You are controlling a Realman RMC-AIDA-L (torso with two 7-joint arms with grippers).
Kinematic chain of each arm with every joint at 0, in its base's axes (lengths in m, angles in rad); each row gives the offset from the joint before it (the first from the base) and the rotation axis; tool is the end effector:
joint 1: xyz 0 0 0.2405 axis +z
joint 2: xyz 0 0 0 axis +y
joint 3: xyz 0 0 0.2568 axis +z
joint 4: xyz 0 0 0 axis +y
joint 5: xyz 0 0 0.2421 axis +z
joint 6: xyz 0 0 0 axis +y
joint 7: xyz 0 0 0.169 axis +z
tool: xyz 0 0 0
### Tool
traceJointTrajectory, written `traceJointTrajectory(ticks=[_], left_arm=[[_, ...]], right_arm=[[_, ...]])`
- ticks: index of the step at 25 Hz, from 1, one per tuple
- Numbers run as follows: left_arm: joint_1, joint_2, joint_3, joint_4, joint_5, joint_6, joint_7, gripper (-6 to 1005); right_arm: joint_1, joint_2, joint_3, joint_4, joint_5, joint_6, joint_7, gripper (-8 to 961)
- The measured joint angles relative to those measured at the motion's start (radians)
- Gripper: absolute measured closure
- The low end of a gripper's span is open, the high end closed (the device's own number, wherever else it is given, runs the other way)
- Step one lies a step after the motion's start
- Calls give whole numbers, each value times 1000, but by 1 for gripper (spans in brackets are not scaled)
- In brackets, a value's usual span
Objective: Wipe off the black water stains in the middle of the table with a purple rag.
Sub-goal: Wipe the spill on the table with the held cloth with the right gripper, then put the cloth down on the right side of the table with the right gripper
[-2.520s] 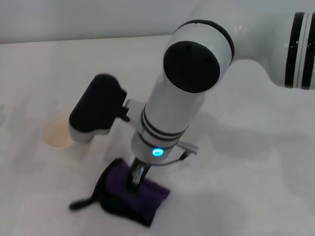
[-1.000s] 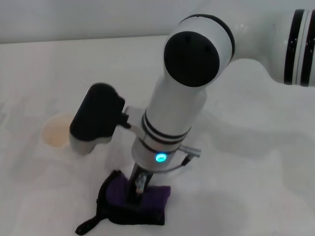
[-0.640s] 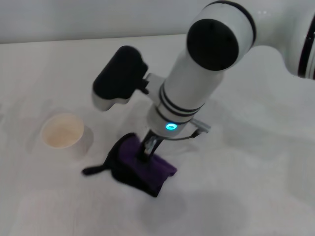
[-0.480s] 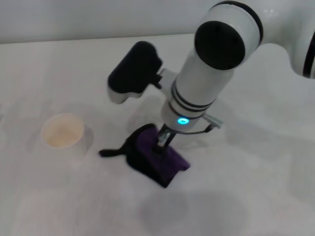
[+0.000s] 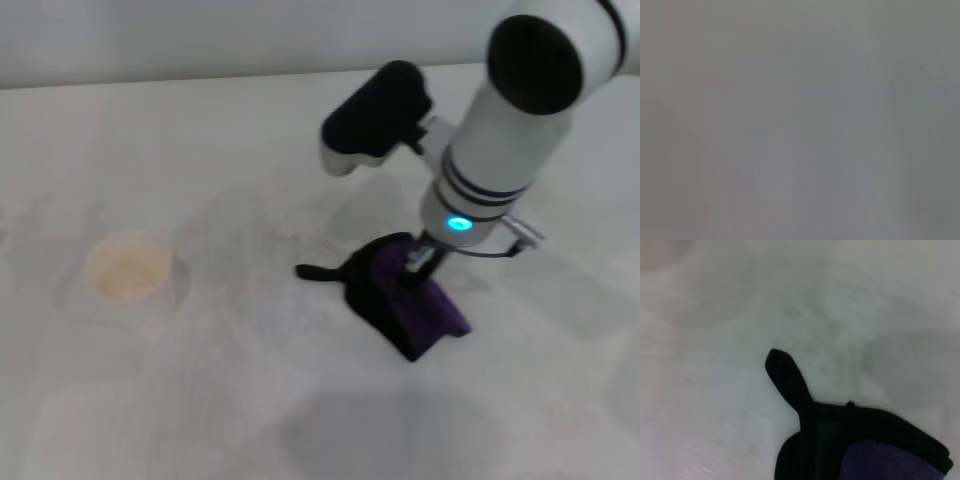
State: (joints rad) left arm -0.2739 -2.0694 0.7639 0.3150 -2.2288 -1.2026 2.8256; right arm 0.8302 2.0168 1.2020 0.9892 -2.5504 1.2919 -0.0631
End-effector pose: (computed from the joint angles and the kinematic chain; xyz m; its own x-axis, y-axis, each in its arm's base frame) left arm -0.3983 0.3388 0.0361 0.8506 -0.0650 0.5218 0.5056 -0.1713 -0.8456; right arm 0.1884 0.3887 -0.1178 0.5633 -0.7459 0.3554 -0.4964 -0.6494 -0.5761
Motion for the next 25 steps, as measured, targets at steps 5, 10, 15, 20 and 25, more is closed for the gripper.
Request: traceJointTrajectory(ticks=[5,10,15,20,25], left_arm=[[-4,2,0,2,0,9,0,152],[-11,2,0,2,0,11,0,152],[-13,2,0,3,0,18,0,152],[-15,2,0,3,0,20,0,152],[-23,3,0,2,0,22,0,152]], right_arm=[[-69,-2,90,73,-96,69,-2,896],[-79,-7,106,66,-111,76,-6,896],[-93,-8,154,48,-174,95,-9,897],[-107,-7,195,48,-178,99,-40,897],[-107,-6,205,49,-180,99,-53,897]])
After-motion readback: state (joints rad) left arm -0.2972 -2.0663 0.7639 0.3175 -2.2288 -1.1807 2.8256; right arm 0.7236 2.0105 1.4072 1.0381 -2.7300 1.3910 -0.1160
